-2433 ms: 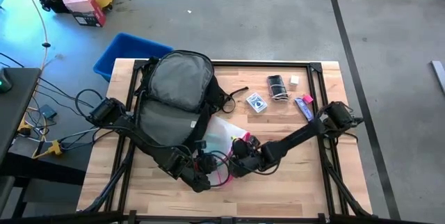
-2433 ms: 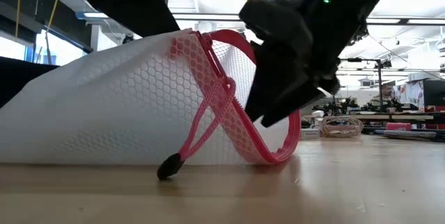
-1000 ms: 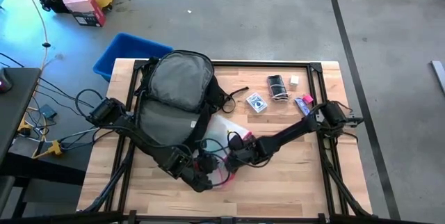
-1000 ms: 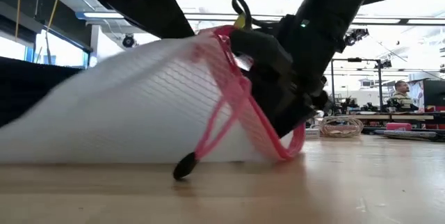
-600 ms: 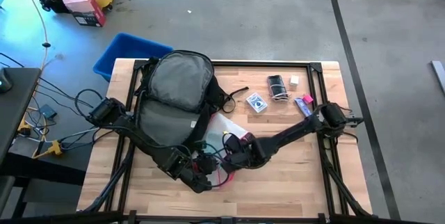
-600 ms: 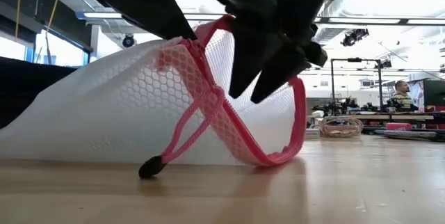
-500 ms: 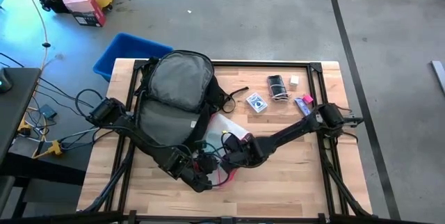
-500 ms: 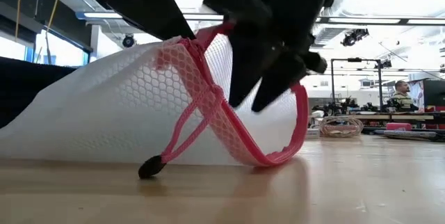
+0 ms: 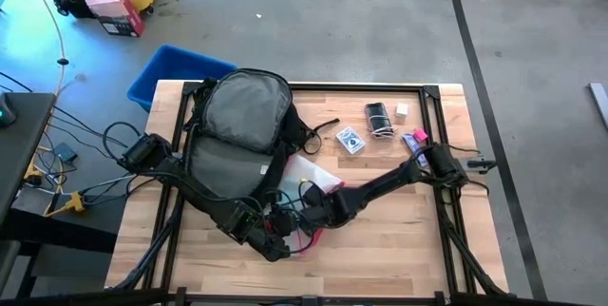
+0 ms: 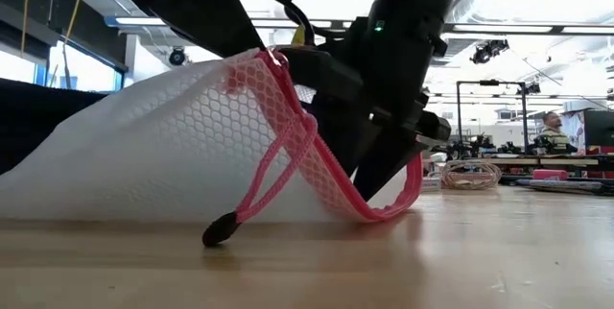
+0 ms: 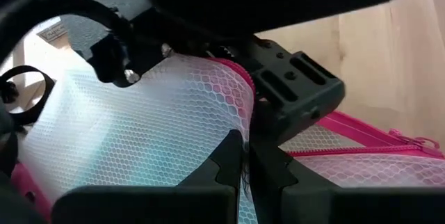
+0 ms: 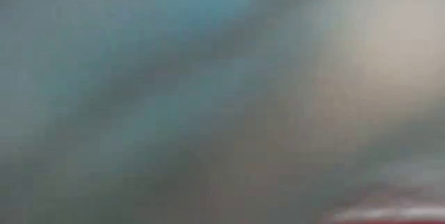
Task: Unpack backpack
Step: Put the black pen into the pink zip bag
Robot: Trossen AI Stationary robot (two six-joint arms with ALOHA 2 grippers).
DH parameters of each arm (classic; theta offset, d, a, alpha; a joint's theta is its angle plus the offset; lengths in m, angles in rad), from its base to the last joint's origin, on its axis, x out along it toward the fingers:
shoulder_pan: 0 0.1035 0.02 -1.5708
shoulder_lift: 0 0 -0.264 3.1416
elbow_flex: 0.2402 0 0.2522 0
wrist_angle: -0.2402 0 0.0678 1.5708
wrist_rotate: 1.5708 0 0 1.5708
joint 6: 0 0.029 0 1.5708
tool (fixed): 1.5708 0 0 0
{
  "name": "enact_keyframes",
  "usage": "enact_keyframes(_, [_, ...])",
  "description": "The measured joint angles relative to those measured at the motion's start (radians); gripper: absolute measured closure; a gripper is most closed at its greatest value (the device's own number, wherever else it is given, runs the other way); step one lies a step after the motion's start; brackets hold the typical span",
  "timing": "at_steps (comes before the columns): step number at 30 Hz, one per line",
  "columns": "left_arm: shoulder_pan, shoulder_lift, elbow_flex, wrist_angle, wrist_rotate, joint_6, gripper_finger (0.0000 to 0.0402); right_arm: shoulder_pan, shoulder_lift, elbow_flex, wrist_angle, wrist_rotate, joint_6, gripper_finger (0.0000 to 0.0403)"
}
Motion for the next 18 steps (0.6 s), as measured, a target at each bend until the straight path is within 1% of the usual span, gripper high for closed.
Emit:
enact_keyframes(3, [0.000,0.000,0.000,0.000,0.000,0.000,0.0402,-0.001,0.001,-0.001,-0.017,0.006,-0.009,0.0268])
enact_keyframes(8, [-0.001,0.000,0.000,-0.002,0.000,-0.008,0.0402,-0.002,-0.001,-0.003,-0.031,0.003,-0.037,0.0371])
enact_keyframes(9, [-0.001,0.000,0.000,-0.002,0.000,-0.008,0.0402,0.001,-0.005,-0.003,-0.033,0.001,-0.041,0.0384])
enact_keyframes(15, [-0.002,0.000,0.000,-0.004,-0.004,-0.011,0.0402,0.025,-0.068,-0.013,-0.070,0.020,-0.026,0.0395])
enact_keyframes(18, [-0.003,0.000,0.000,-0.009,-0.028,-0.015,0.0402,0.043,-0.119,-0.009,-0.088,0.068,0.006,0.0398])
